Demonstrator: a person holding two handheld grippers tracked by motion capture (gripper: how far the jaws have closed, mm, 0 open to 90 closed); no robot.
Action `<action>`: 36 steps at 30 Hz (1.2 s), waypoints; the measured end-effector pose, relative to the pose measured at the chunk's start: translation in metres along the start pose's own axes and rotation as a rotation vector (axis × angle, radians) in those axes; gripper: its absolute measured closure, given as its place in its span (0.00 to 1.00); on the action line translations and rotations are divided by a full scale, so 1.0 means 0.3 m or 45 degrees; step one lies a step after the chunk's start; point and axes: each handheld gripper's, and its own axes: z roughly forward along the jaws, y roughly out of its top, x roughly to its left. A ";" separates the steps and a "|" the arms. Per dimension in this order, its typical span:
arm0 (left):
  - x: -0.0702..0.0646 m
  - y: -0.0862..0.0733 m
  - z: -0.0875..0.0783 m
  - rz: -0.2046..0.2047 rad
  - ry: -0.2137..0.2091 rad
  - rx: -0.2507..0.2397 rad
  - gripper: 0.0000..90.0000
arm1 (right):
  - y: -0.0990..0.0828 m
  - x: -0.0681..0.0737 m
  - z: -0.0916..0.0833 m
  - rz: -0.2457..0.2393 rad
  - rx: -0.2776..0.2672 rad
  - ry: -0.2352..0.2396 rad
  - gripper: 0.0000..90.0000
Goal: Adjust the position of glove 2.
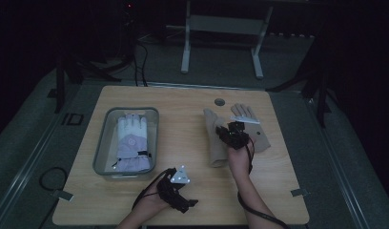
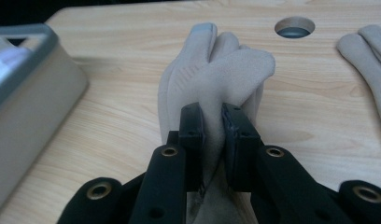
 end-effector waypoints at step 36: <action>-0.004 -0.003 0.008 0.022 -0.008 0.008 0.04 | -0.122 -0.016 0.034 -0.214 0.072 -0.034 0.56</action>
